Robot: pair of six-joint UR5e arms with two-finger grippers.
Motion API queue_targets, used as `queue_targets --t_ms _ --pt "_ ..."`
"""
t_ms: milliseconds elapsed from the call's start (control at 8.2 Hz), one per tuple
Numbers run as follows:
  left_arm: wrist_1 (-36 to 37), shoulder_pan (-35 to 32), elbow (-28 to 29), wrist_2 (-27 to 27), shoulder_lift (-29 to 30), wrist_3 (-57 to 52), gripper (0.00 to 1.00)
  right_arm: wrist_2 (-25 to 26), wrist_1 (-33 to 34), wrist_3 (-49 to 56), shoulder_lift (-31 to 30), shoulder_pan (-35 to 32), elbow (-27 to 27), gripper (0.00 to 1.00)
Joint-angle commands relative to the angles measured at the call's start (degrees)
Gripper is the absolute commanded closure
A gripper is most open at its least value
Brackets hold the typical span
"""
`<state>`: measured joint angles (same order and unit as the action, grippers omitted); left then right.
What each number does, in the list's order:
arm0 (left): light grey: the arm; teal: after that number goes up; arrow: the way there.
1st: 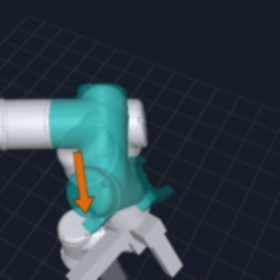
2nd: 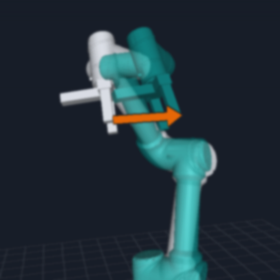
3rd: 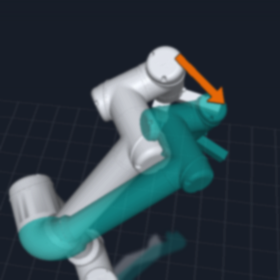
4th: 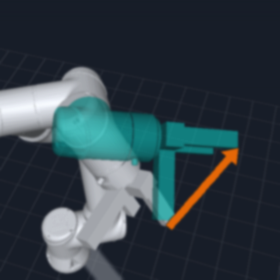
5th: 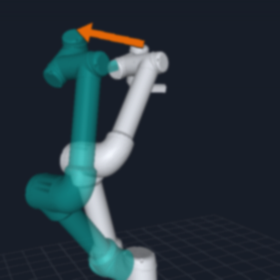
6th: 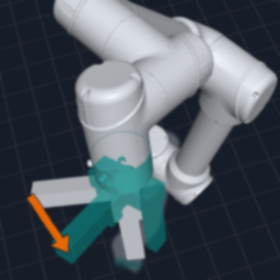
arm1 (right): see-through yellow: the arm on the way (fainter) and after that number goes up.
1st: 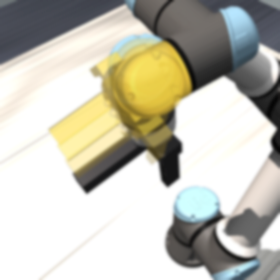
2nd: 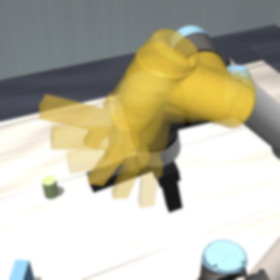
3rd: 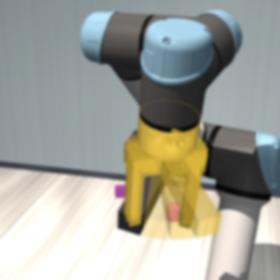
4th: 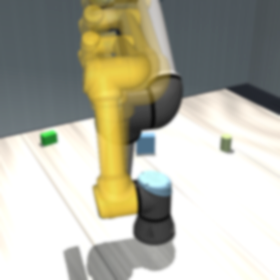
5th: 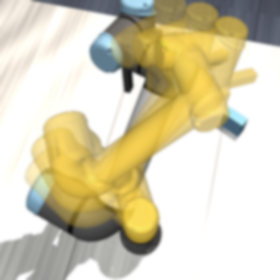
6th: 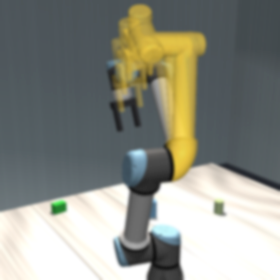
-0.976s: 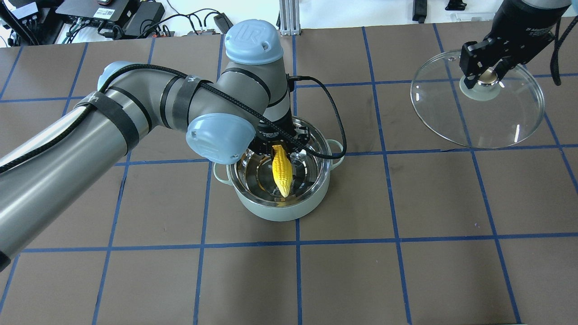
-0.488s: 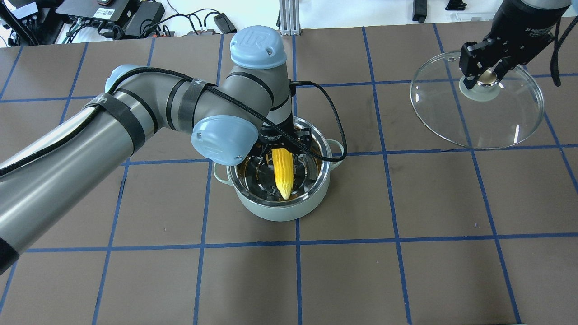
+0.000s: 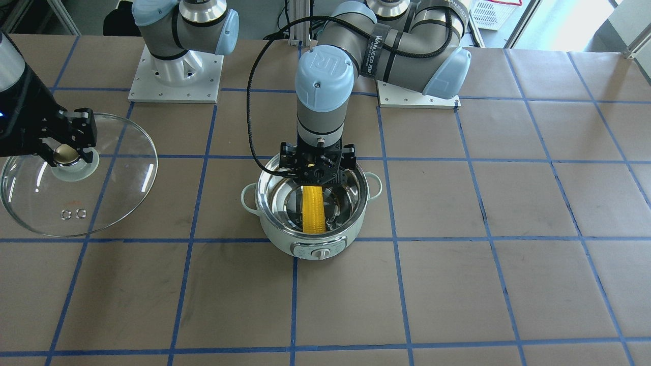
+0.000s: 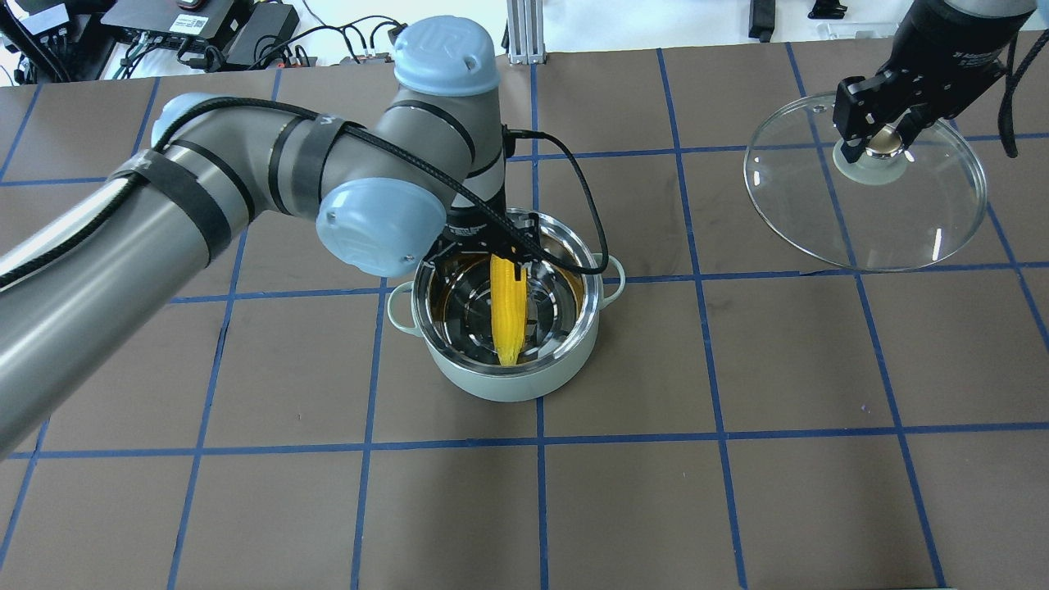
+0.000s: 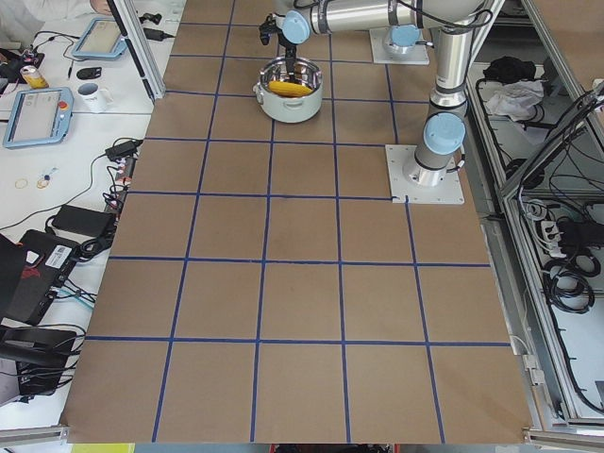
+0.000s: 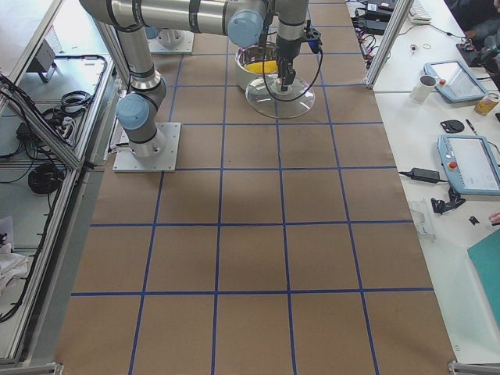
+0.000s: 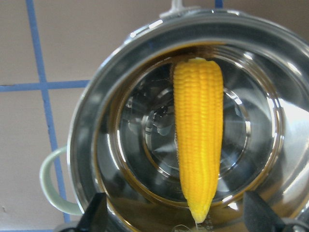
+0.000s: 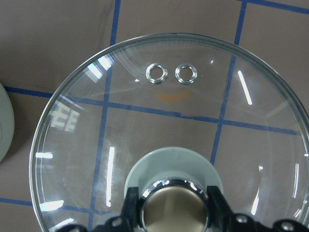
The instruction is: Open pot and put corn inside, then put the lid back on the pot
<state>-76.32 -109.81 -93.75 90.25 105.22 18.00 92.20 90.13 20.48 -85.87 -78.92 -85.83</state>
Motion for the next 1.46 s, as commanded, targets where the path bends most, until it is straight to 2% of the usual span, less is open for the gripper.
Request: queue_targets --t_ms 0,244,488,732,976,1220,1341 --pt "-4.7 6.69 5.48 1.95 -2.12 -8.03 0.0 0.0 -0.13 -0.18 0.0 0.0 -0.04 1.0" --pt "-6.21 10.21 8.84 2.3 -2.04 -12.7 0.0 0.0 -0.13 -0.36 0.0 -0.09 -0.04 1.0" --pt "-7.17 11.89 9.02 2.56 -2.91 -17.45 0.0 -0.09 -0.13 -2.88 -0.26 -0.26 -0.04 1.0" --pt "-6.57 12.78 9.02 2.74 -3.0 -17.13 0.0 -0.52 -0.39 -6.66 -0.26 -1.31 -0.13 1.0" --pt "-7.0 12.87 9.02 2.65 -3.7 -17.12 0.0 -0.7 0.04 -14.38 0.43 -7.35 0.13 1.0" --pt "-6.74 12.95 9.11 2.65 -4.93 -17.21 0.0 -2.98 0.92 -23.95 1.49 -13.15 0.13 1.0" --pt "-6.91 14.0 9.46 2.65 -5.2 -17.56 0.0 -3.07 3.19 -28.09 2.97 -17.01 0.13 1.0"
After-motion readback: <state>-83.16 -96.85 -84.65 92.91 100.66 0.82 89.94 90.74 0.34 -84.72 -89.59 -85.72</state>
